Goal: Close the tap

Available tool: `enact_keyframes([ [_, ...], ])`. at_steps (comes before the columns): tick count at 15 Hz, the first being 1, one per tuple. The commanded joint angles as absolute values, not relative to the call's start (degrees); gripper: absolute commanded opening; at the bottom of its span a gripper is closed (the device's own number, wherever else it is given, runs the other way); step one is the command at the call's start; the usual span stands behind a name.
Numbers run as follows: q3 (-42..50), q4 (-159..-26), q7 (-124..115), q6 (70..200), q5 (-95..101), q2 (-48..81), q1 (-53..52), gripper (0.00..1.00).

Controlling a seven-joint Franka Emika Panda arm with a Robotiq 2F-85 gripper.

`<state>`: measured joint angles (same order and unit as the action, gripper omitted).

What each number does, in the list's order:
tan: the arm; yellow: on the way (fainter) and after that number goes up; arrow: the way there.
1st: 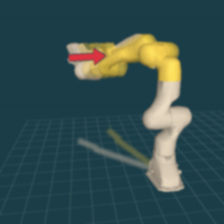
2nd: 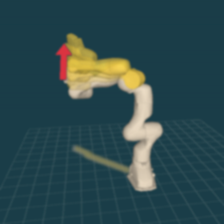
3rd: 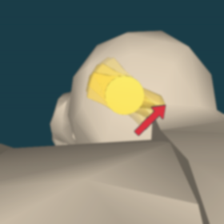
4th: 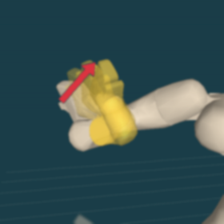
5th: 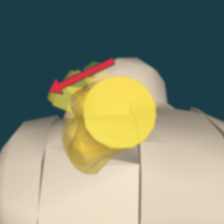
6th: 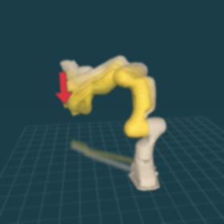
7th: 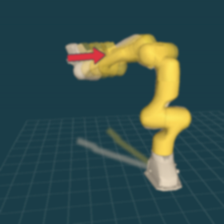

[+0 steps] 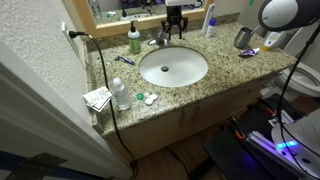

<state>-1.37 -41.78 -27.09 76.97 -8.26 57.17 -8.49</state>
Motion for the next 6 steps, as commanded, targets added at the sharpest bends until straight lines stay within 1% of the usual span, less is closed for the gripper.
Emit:
enact_keyframes([
  [1, -1.58, -39.61, -24.3, 68.88, -7.35, 57.94, -8.22, 0.95],
  [2, -1.53, -39.01, -22.74, 68.3, -6.86, 58.27, -8.32, 0.99],
  [3, -1.65, -38.63, -21.01, 69.42, -6.7, 58.58, -8.3, 1.0],
  [4, -1.94, -38.5, -20.15, 71.23, -7.3, 58.8, -8.11, 1.0],
  [5, -1.37, -40.74, -22.64, 70.81, -7.6, 57.54, -8.48, 0.98],
  [6, -1.37, -40.55, -21.82, 70.93, -7.6, 57.61, -8.48, 1.0],
])
